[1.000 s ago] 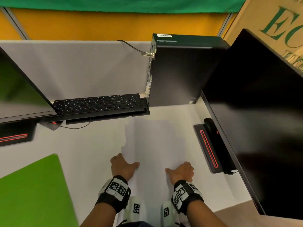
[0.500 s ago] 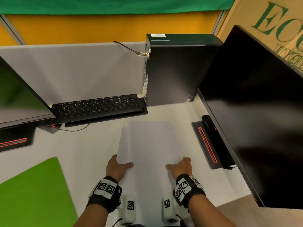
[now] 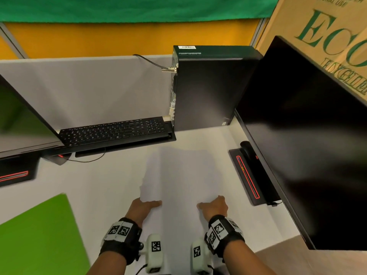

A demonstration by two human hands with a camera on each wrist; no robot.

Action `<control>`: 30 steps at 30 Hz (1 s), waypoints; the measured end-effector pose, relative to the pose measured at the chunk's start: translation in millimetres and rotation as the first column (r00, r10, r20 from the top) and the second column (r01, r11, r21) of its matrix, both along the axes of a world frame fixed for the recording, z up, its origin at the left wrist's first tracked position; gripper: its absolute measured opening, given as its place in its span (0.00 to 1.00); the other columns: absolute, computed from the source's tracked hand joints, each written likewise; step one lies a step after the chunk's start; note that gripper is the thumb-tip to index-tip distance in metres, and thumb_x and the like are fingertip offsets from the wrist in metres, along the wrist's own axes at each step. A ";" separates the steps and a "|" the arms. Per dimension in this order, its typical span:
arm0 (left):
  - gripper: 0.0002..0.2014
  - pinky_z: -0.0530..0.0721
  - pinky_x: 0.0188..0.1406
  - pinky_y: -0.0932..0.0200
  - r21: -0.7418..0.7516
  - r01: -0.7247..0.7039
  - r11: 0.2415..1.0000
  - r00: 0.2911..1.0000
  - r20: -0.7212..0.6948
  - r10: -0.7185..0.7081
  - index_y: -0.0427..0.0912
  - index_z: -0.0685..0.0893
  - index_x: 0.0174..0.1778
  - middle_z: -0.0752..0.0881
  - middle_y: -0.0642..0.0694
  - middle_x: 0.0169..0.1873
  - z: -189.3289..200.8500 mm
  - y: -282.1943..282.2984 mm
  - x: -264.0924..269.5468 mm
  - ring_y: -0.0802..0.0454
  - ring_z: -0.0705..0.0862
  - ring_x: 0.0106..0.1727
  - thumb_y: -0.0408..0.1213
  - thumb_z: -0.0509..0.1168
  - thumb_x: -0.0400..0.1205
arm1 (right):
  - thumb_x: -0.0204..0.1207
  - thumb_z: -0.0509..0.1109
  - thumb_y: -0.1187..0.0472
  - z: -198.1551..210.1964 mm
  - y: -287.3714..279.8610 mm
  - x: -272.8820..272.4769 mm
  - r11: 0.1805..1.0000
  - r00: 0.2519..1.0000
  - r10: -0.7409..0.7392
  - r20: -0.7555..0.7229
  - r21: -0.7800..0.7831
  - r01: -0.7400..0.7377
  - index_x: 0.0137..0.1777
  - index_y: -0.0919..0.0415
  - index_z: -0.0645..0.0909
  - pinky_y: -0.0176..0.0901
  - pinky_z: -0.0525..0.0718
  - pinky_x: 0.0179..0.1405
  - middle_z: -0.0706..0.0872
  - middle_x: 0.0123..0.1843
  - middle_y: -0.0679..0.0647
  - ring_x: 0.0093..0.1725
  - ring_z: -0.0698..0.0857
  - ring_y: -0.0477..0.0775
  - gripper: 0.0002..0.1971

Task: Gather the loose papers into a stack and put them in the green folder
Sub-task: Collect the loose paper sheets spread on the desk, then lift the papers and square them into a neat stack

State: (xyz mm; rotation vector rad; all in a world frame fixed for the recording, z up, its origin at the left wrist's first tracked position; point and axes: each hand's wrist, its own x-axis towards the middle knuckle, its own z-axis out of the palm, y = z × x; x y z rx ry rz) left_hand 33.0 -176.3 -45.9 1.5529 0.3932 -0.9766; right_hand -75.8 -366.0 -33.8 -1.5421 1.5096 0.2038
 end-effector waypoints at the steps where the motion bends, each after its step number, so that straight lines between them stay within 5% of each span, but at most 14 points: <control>1: 0.23 0.85 0.57 0.42 -0.009 0.008 1.000 1.000 0.016 -0.008 0.38 0.85 0.49 0.88 0.32 0.52 0.6 0.2 -1.9 0.34 0.87 0.54 0.31 0.78 0.58 | 0.71 0.76 0.65 1.0 -0.6 0.6 1.000 1.000 -0.009 0.003 0.015 0.009 0.80 0.69 0.56 0.51 0.75 0.71 0.69 0.79 0.66 0.75 0.73 0.65 0.42; 4: 0.19 0.83 0.61 0.38 -0.044 0.034 0.998 0.997 0.077 -0.031 0.42 0.84 0.46 0.88 0.36 0.48 0.9 2.0 -6.1 0.33 0.86 0.56 0.30 0.74 0.58 | 0.73 0.74 0.66 0.3 -2.7 0.4 0.998 0.998 -0.043 0.052 0.046 0.041 0.81 0.68 0.56 0.49 0.73 0.73 0.68 0.80 0.65 0.76 0.72 0.64 0.41; 9: 0.33 0.83 0.57 0.41 -0.085 -0.022 0.996 0.995 0.093 0.030 0.28 0.81 0.61 0.88 0.31 0.51 -0.7 17.6 -6.5 0.32 0.86 0.55 0.29 0.75 0.57 | 0.71 0.73 0.65 -9.2 -0.9 -1.9 1.000 0.993 -0.028 0.112 -0.002 0.029 0.77 0.64 0.67 0.51 0.75 0.74 0.74 0.76 0.61 0.72 0.76 0.63 0.34; 12: 0.30 0.84 0.55 0.43 -0.135 -0.037 0.990 0.995 0.086 0.049 0.30 0.83 0.58 0.87 0.28 0.56 1.3 32.0 -3.8 0.33 0.87 0.53 0.29 0.76 0.57 | 0.68 0.74 0.67 -11.5 -0.2 -2.0 1.000 0.980 -0.022 0.198 0.007 0.021 0.67 0.66 0.75 0.49 0.83 0.57 0.81 0.66 0.61 0.59 0.83 0.60 0.26; 15: 0.22 0.88 0.49 0.45 -0.207 -0.063 0.976 0.991 0.105 0.086 0.36 0.86 0.52 0.89 0.31 0.54 8.7 48.5 0.5 0.37 0.90 0.47 0.26 0.75 0.61 | 0.66 0.77 0.72 -5.1 -4.4 -2.6 0.991 0.926 -0.040 0.375 0.132 -0.011 0.59 0.63 0.73 0.39 0.82 0.39 0.84 0.53 0.58 0.44 0.84 0.52 0.24; 18: 0.19 0.88 0.49 0.46 -0.254 -0.068 0.965 0.985 0.133 0.105 0.41 0.85 0.52 0.90 0.34 0.52 17.3 62.6 7.3 0.38 0.90 0.47 0.21 0.73 0.67 | 0.57 0.83 0.71 -5.3 -10.3 -5.3 0.911 0.847 -0.121 0.518 0.397 -0.113 0.67 0.63 0.73 0.60 0.85 0.60 0.87 0.59 0.62 0.57 0.87 0.64 0.37; 20: 0.16 0.84 0.56 0.42 -0.250 -0.088 0.964 0.981 0.149 0.128 0.41 0.85 0.52 0.88 0.31 0.54 21.4 64.5 13.1 0.37 0.88 0.51 0.21 0.70 0.72 | 0.56 0.83 0.68 -0.7 -10.2 -4.2 0.833 0.836 -0.089 0.542 0.500 -0.235 0.66 0.62 0.79 0.66 0.80 0.68 0.87 0.63 0.65 0.63 0.85 0.68 0.35; 25: 0.13 0.81 0.61 0.41 -0.191 -0.141 0.971 0.944 0.270 0.190 0.40 0.84 0.51 0.87 0.31 0.56 35.3 46.0 28.3 0.35 0.86 0.54 0.25 0.72 0.72 | 0.74 0.70 0.73 28.1 -5.3 25.2 0.912 0.784 0.192 0.590 0.189 -0.365 0.66 0.65 0.80 0.59 0.79 0.70 0.86 0.64 0.63 0.62 0.86 0.62 0.19; 28: 0.13 0.84 0.59 0.49 -0.303 -0.114 0.946 0.911 0.347 0.221 0.45 0.85 0.54 0.92 0.44 0.49 61.8 40.0 35.1 0.42 0.88 0.57 0.27 0.68 0.77 | 0.77 0.68 0.74 59.7 -4.1 40.6 0.944 0.701 0.239 0.672 0.009 -0.331 0.62 0.65 0.81 0.34 0.87 0.54 0.88 0.59 0.60 0.48 0.89 0.44 0.15; 30: 0.14 0.88 0.54 0.56 -0.455 -0.112 0.883 0.858 0.405 0.317 0.46 0.86 0.54 0.93 0.51 0.47 83.3 43.3 37.0 0.52 0.90 0.53 0.26 0.66 0.77 | 0.77 0.68 0.74 82.5 -4.3 42.0 0.956 0.627 0.226 0.746 -0.046 -0.290 0.47 0.59 0.83 0.29 0.84 0.47 0.91 0.45 0.47 0.37 0.87 0.31 0.09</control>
